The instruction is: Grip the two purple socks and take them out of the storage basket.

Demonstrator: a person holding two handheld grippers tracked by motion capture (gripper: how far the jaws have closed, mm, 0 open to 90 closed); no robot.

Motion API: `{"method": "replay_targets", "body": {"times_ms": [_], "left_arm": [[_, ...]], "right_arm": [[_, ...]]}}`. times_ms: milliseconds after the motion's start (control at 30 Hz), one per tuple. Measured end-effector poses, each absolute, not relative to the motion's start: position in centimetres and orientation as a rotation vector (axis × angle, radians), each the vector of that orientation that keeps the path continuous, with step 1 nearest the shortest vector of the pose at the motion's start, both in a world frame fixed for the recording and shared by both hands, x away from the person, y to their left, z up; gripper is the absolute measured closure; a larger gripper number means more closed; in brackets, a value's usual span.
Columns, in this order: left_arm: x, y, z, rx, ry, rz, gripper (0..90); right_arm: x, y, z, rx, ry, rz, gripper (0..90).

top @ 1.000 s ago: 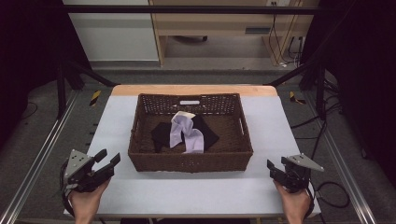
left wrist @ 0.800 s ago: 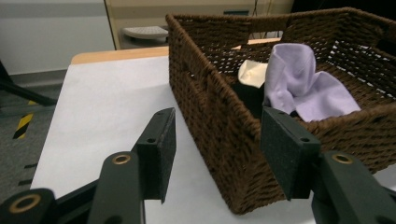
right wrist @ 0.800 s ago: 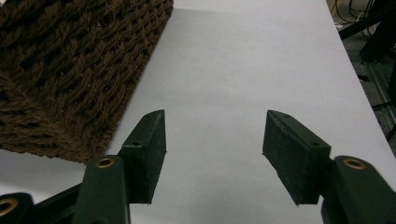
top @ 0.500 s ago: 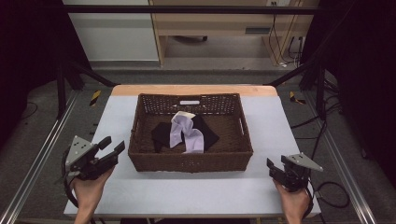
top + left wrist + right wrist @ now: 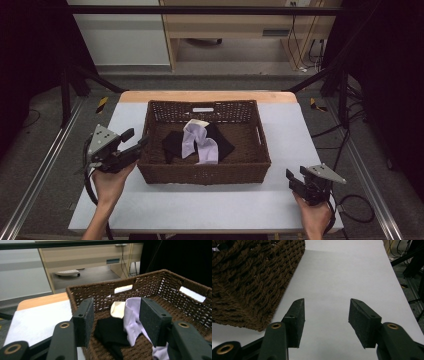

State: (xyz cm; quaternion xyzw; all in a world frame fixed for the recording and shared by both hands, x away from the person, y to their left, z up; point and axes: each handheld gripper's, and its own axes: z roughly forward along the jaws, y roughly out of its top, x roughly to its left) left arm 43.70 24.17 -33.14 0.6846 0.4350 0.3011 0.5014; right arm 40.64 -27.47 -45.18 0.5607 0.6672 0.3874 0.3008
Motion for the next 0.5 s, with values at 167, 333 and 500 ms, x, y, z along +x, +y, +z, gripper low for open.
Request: {"method": "replay_targets", "body": {"times_ms": [167,333,500], "left_arm": [[44.7,22.7,-32.6,1.666,1.036,0.717,45.2],[45.7,21.4,-32.1,1.674,1.019,0.720,46.7],[47.1,20.1,-31.7,1.684,1.016,0.716,47.7]], "right_arm": [[40.8,-27.4,-45.2,1.480,1.777,1.032,52.1],[40.7,-27.4,-45.2,1.464,1.783,1.038,59.9],[40.8,-27.5,-45.2,1.460,1.789,1.034,66.9]]}}
